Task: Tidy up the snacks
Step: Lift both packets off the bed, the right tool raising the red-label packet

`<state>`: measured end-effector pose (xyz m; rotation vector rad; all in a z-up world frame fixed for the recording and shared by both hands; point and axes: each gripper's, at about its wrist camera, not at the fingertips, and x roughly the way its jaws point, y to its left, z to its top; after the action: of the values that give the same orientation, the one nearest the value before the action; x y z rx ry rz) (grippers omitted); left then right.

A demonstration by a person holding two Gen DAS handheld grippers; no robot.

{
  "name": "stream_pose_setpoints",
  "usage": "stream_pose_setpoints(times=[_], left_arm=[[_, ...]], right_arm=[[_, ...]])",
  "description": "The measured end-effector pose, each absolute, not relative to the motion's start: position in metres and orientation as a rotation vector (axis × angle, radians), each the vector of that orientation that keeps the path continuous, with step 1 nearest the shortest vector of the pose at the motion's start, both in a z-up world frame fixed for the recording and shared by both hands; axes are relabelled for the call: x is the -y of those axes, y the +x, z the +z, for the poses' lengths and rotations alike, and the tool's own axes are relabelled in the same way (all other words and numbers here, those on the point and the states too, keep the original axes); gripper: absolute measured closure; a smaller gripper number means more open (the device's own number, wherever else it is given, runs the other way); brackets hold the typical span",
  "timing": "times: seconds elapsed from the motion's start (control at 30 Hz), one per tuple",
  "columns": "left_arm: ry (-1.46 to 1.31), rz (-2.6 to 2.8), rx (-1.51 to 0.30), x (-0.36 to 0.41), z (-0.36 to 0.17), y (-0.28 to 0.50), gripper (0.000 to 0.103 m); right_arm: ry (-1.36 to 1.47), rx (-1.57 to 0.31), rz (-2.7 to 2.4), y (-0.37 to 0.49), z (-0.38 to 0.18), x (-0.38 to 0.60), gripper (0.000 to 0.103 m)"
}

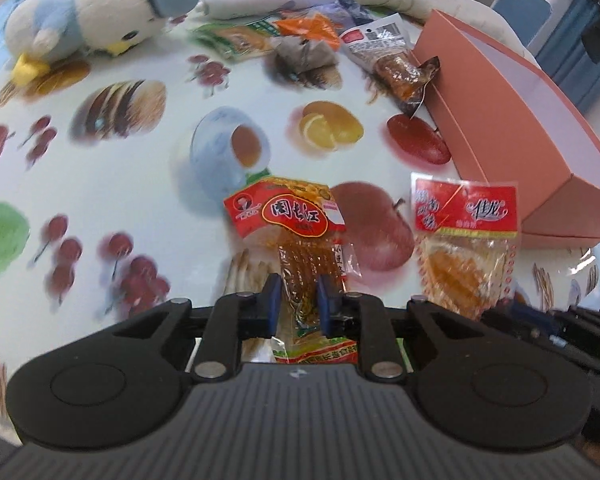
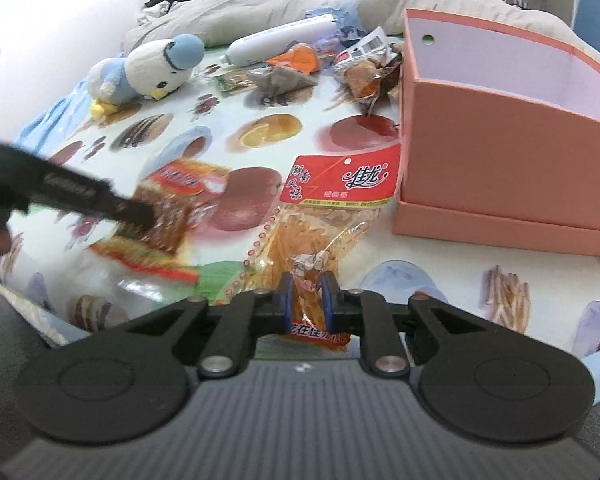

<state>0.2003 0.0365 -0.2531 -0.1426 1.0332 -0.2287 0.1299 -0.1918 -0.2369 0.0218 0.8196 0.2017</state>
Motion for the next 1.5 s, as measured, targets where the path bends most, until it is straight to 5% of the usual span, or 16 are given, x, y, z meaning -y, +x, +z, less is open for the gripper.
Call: stream_pose_setpoints(times=[0.13,0.2,0.27,0.37,0.8,0.93,1.1,1.23,1.37,1.5], left_arm=[[-0.160,-0.221,-1.034,-0.042,-0.256,0.193,0.079],[-0.173,-0.216,-1.038,-0.046,-0.259,0.194,0.064],[-0.178,-0.195,-1.066,-0.049,-0.264,0.196,0.026],[-0.154,-0.174,-1.037,-0.047,-0.263,0.193,0.011],[-0.021,-0.123,-1.040,-0.001,-0.272,0.202,0.011],[-0.016,-0.151,-1.037,0.002,-0.274,0.202,0.011],[0.114,-0.186,-1.024,0.019,-0.281,0.198,0.011],[0.107,-0.211,-1.024,0.020,-0.282,0.199,0.017],[0.101,-0.217,-1.021,0.018,-0.279,0.200,0.036],[0.112,-0.225,-1.011,0.019,-0.278,0.198,0.039]], right_arm=[[0.054,-0.829,0.162,0.133,-0.239,0.196,0.052],[0.080,-0.830,0.154,0.133,-0.240,0.199,0.040],[0.108,-0.808,0.164,0.132,-0.238,0.200,0.031],[0.102,-0.782,0.167,0.133,-0.236,0.196,0.015],[-0.095,-0.816,0.238,0.143,-0.262,0.166,0.017],[-0.134,-0.792,0.263,0.139,-0.262,0.164,0.031],[-0.172,-0.755,0.309,0.134,-0.255,0.162,0.066],[-0.131,-0.764,0.309,0.135,-0.251,0.170,0.072],[-0.103,-0.765,0.288,0.135,-0.249,0.178,0.075],[-0.083,-0.774,0.270,0.135,-0.248,0.186,0.076]])
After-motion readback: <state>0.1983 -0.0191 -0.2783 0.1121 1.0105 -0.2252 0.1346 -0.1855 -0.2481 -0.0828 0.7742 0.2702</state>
